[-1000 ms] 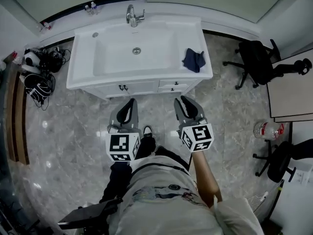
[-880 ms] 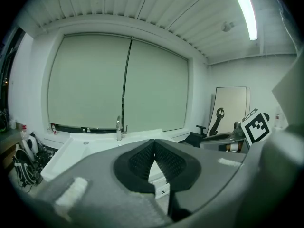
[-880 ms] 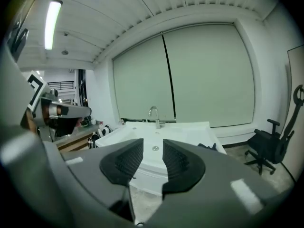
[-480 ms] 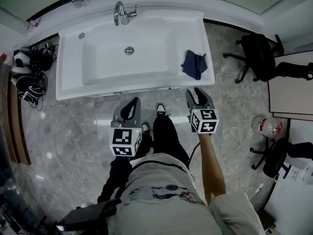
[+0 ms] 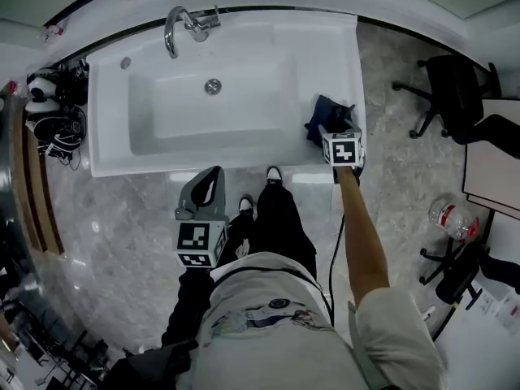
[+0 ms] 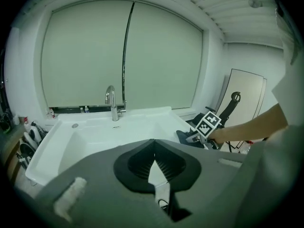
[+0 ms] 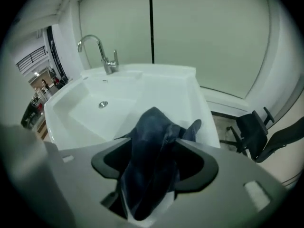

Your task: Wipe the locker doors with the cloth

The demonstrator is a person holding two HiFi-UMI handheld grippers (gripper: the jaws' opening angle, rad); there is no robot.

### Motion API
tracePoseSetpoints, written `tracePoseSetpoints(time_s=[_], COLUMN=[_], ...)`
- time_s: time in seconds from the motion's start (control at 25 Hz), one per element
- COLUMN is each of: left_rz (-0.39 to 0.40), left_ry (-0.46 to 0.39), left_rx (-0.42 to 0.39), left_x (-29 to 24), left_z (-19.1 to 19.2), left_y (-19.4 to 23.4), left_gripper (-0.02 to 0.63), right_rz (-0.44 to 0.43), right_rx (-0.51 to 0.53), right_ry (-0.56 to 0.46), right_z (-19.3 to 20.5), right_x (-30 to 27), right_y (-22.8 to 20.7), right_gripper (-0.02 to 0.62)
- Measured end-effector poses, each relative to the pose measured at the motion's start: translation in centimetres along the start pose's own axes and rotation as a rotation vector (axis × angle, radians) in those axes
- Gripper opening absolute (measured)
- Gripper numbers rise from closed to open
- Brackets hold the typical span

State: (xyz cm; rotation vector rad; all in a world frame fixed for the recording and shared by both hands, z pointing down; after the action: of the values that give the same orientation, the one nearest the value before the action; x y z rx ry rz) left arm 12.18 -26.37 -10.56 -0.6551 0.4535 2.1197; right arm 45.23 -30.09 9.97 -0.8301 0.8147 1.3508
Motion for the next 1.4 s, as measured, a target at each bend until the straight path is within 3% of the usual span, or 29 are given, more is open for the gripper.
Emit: tracePoseSetpoints(time_s=[0.08,0.16,0.24,0.32,0.44,0.72,1.0,1.2,1.4], left_rz=[-0.02,-0.034,-0.04,-0.041,-0.04,-0.049,-0.047,-0.085,-0.106], left_ry=[0.02,0.028,0.025,0.019,0.01,-0.043,-0.129,-0.125,-0.122], left_rx=[0.015,0.026,0.03,0.031,0.027,0.034,0.013,0.023,0.049], left_x=[-0.5,-0.8,-0.9,-0.7,0.0,4.4,14.8,22.8,26.6], left_z=[0.5,0.8,0.8,0.6,0.4,3.0,9.6,15.3,19.7], left_y=[0.5,0.8,0.8,0.8,0.9,1.9,4.5,7.3,8.9], left_gripper=[0.002,0.002,0.002,0.002,0.002,0.002,0.002,0.002,0.002], right_rz=[-0.011,-0.019,-0.027,-0.043,-0.064,-0.074,-0.06,-0.041,-0.051], right_rx=[-0.018,-0.068,-0.094,-0.102,-0.111,-0.077,-0.046,-0.037,0.048], right_ry=[0.045,0.016,-0.02,-0.037,-0.096,-0.371,-0.574,-0.657,-0.677], right_z=[0.4,1.0,1.5,1.8,1.0,-0.2,2.7,6.4,10.0], right_x=[-1.4,-1.7,-1.5,-1.1,0.8,10.0,20.3,26.5,29.2], right_y=[0.2,0.4,0.7,1.0,1.4,5.8,16.2,23.3,28.6], right_gripper=[0.277,0.241,0.127,0.101,0.095,0.095,0.095,0.095,0.097])
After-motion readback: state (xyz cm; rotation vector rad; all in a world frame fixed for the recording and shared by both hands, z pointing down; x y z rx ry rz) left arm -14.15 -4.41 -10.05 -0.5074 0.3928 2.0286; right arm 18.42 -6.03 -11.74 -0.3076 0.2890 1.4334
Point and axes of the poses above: the fingertips, and each gripper's own axes: x backward along the fingers, y to its left, z out of its underside, the point moved 4 cm from there along x, backward along the fingers, and after that the axes turned 3 degrees about -x, right-handed, at the moved point
